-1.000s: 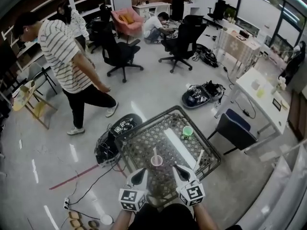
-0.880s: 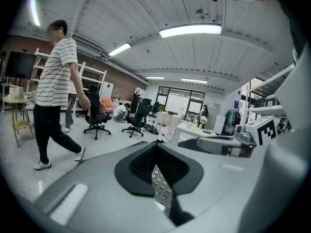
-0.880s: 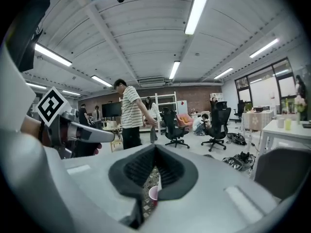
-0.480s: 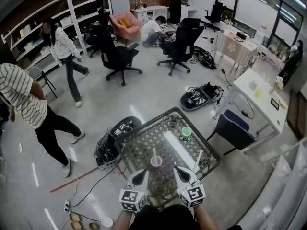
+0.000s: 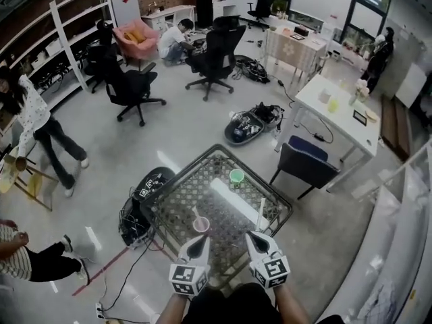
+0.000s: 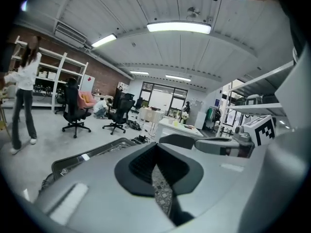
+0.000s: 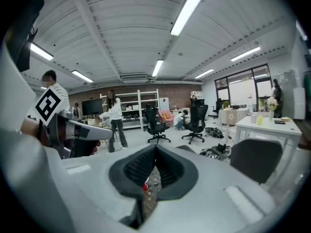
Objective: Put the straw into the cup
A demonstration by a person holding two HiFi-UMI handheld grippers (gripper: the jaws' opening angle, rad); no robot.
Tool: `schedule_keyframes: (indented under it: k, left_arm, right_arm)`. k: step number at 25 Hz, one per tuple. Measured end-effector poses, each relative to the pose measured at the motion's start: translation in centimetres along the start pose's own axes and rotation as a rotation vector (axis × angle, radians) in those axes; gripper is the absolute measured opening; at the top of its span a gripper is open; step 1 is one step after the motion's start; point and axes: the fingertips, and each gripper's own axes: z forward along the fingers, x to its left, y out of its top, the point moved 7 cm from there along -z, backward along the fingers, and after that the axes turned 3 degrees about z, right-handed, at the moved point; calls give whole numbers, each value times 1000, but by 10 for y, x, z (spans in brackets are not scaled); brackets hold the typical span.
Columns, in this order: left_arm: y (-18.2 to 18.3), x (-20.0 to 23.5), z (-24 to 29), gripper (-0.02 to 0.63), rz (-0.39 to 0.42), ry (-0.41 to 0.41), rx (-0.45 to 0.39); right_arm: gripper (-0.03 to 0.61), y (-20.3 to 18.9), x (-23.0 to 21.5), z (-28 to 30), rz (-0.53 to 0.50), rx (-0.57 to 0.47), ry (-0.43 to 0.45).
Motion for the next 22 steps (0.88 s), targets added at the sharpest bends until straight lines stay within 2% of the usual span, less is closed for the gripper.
schedule_keyframes:
  k: [5, 11, 15, 22]
  left_arm:
    - [-10, -23, 35, 6, 29, -134, 37]
    - [-15, -44, 84, 6, 43, -231, 72]
    - [-16, -47, 125, 6, 36, -251, 90]
    - [-19, -54, 209, 6, 15, -213, 158]
  right_arm:
    - [3, -13, -32, -29, 49, 0, -163]
    - [3, -26, -76, -46, 101, 12, -297]
    - [3, -27, -109, -30, 124, 12, -321]
    - [3, -43, -180, 14, 171, 85, -279]
